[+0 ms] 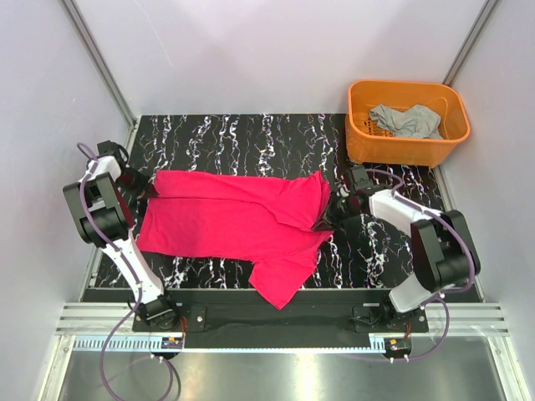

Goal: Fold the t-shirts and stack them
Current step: Fold the tshirt

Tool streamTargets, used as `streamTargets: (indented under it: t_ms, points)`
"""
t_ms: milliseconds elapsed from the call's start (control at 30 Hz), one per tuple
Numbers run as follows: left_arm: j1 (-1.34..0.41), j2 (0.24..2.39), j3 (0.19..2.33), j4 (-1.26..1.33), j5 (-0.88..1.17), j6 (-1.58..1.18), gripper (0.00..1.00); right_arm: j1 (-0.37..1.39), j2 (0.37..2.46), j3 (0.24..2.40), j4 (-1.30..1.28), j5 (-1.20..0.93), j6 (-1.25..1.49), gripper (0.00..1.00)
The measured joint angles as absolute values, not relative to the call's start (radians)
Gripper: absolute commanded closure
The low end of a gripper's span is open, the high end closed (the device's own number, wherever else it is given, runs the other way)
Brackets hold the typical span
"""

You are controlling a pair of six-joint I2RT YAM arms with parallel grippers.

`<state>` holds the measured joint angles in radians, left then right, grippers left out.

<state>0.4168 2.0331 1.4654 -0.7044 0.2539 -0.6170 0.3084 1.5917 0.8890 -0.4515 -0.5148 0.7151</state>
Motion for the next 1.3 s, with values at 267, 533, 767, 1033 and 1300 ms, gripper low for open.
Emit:
streamTargets:
  t_ms: [267,533,767,1033,1300]
  points:
    - [0.416,2.032,1.466,-0.717,0.228,-0.600,0.62,0.309,1.554,0.883,-0.434,-0.552,0.690,0.68]
    - [0.406,1.939,1.477,-0.769,0.187,-0.599,0.52,0.294,1.656,1.193,-0.677,-0.421,0.504,0.34]
    - [0.311,1.933,1.592,-0.761,0.233,-0.598,0.63,0.218,1.900,1.630,-0.700,-0.282,0.373,0.38]
    - [0.264,2.105,1.657,-0.743,0.292,-0.596,0.62,0.215,2.111,1.732,-0.760,-0.214,0.279,0.30]
    - [0.284,2.147,1.654,-0.746,0.295,-0.603,0.62,0.218,2.208,1.834,-0.779,-0.203,0.231,0.36]
